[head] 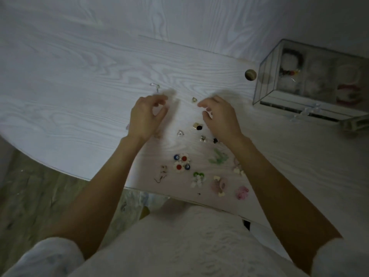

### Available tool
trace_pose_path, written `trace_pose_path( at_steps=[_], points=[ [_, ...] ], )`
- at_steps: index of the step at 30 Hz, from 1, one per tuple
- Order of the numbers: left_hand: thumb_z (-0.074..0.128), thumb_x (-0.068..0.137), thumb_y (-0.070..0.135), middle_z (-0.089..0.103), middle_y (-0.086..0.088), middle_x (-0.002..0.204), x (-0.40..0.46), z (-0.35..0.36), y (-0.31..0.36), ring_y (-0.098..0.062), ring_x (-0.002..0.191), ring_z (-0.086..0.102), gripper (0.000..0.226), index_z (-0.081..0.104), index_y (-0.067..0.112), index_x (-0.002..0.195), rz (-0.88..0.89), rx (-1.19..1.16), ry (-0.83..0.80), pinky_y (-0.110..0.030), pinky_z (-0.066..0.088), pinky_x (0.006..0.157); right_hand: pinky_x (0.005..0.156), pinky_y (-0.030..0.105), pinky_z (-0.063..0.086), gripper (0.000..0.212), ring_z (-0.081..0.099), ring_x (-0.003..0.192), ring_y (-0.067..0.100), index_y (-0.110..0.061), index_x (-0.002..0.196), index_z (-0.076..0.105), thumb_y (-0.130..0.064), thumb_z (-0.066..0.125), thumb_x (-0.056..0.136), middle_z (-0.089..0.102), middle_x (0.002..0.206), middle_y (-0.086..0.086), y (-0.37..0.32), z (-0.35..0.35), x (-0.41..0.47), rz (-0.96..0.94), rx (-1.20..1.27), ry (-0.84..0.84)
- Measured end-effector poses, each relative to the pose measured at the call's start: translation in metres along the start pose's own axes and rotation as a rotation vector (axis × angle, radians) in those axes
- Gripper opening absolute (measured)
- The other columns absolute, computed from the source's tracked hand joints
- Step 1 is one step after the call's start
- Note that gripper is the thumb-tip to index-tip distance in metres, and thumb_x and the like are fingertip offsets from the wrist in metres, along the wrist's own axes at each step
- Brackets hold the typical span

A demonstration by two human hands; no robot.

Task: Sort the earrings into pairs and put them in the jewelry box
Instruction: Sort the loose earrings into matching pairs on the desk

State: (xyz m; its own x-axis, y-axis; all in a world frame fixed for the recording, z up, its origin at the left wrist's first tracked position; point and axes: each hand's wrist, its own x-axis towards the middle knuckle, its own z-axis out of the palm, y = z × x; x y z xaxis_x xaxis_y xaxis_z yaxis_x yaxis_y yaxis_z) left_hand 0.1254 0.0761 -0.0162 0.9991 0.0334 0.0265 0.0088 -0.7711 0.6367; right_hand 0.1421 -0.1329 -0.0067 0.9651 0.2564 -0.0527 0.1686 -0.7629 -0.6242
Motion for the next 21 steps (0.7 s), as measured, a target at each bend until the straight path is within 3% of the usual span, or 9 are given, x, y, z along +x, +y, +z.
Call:
trace_pose_path(
  at_steps=[5,8,12,17,21],
  points=[
    [0.061,0.086,0.019,0.059,-0.014,0.115,0.042,0.006,-0.020,-0.028,0.099,0.058,0.037,0.057,0.007,0.120,-0.043,0.078,-0.100,-0.033,0.044,0.085,0.087,0.025,0.038,0.032,0.049,0.109,0.028,-0.007,0.117,0.060,0.002,0.050,0.087,0.054,0.118,0.015,0.004,0.026,0.046,0.039,-0.106,-0.071],
    [0.059,0.084,0.011,0.060,-0.021,0.109,0.053,0.013,-0.022,-0.037,0.097,0.057,0.028,0.062,0.003,0.112,0.027,0.174,-0.148,-0.040,0.045,0.082,0.085,0.025,0.038,0.027,0.048,0.108,0.029,-0.005,0.111,0.062,0.002,0.051,0.087,0.054,0.115,0.015,0.003,0.035,0.052,0.051,-0.126,-0.087],
    [0.058,0.083,0.007,0.062,-0.018,0.095,0.051,0.017,-0.025,-0.033,0.085,0.060,0.014,0.066,0.004,0.095,0.080,0.158,-0.153,-0.036,0.047,0.073,0.085,0.026,0.038,0.024,0.046,0.107,0.028,-0.005,0.109,0.062,0.001,0.052,0.087,0.055,0.113,0.013,-0.005,0.038,0.041,0.009,-0.181,-0.112],
    [0.061,0.083,0.011,0.068,-0.014,0.093,0.034,0.015,-0.029,-0.028,0.082,0.063,0.014,0.070,0.010,0.094,0.043,0.111,-0.114,-0.027,0.040,0.068,0.091,0.032,0.042,0.025,0.045,0.109,0.026,-0.009,0.111,0.062,-0.010,0.059,0.086,0.059,0.112,0.009,-0.027,0.047,0.041,-0.113,-0.220,-0.049],
    [0.061,0.084,0.015,0.071,-0.009,0.092,0.025,0.014,-0.031,-0.023,0.080,0.065,0.016,0.070,0.013,0.096,0.001,0.057,-0.068,-0.028,0.047,0.070,0.087,0.033,0.045,0.030,0.047,0.111,0.024,-0.010,0.115,0.057,-0.012,0.062,0.085,0.055,0.117,0.008,-0.046,0.067,0.057,-0.090,-0.202,-0.164]
  ],
)
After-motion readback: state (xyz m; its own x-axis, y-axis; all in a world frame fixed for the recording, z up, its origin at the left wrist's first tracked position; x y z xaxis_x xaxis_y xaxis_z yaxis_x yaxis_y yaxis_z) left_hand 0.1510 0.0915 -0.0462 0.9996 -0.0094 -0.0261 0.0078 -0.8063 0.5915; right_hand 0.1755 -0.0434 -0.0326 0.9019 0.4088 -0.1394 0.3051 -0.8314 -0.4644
